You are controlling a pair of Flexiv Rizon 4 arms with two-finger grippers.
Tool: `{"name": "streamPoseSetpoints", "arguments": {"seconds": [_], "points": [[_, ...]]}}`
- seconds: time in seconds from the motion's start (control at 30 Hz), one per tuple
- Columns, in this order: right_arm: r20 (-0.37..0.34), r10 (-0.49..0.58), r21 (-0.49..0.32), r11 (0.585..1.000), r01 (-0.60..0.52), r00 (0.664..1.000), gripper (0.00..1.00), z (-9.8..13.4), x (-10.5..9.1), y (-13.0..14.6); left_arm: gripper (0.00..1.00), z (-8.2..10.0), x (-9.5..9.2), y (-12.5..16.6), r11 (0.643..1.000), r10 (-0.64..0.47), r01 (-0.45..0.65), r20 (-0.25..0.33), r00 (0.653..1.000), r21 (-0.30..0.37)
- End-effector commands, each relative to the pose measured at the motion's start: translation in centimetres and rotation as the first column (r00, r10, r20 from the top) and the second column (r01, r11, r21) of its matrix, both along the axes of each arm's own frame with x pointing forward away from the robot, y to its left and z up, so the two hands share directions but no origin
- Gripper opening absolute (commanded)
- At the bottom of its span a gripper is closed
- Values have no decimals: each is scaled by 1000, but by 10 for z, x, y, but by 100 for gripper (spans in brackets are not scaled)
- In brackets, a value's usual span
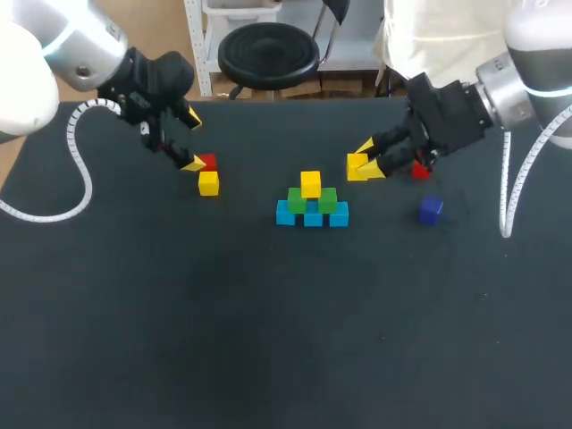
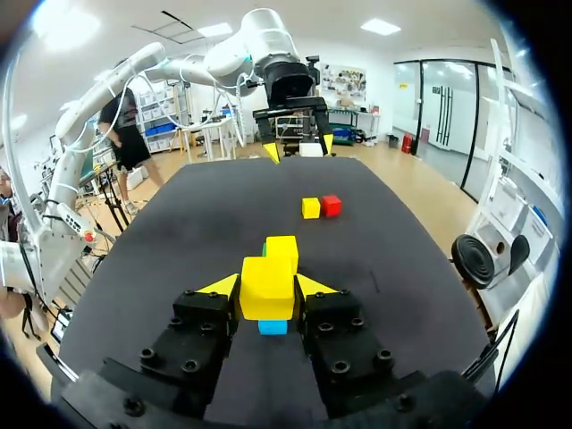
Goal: Place the blue cubes, place green cubes on the blue cubes, place the yellow cubes on the green cubes, then place the red cubes on the yellow cubes, and place purple cube on the red cubes.
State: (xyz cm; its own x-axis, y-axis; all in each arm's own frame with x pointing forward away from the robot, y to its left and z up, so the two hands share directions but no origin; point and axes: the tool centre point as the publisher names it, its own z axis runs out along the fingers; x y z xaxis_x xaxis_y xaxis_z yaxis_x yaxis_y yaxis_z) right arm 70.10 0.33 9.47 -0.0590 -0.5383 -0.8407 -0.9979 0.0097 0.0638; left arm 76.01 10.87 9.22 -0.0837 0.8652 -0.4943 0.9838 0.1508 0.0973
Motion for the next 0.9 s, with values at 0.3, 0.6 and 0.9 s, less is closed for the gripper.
{"name": "streamPoseSetpoints", "arguments": {"seconds": [0.3,0.6,0.9], "points": [[12,-21,-22,1000,22,1000,0,6,-7,5,100,-1,0,1,1000,-3,3,2,1000,-4],[25,-78,-88,993,80,997,0,5,-20,16,100,-1,0,1,1000,-3,3,2,1000,-4],[33,-100,-64,993,102,994,0,-10,-23,16,100,-1,0,1,1000,-3,3,2,1000,-4]]}}
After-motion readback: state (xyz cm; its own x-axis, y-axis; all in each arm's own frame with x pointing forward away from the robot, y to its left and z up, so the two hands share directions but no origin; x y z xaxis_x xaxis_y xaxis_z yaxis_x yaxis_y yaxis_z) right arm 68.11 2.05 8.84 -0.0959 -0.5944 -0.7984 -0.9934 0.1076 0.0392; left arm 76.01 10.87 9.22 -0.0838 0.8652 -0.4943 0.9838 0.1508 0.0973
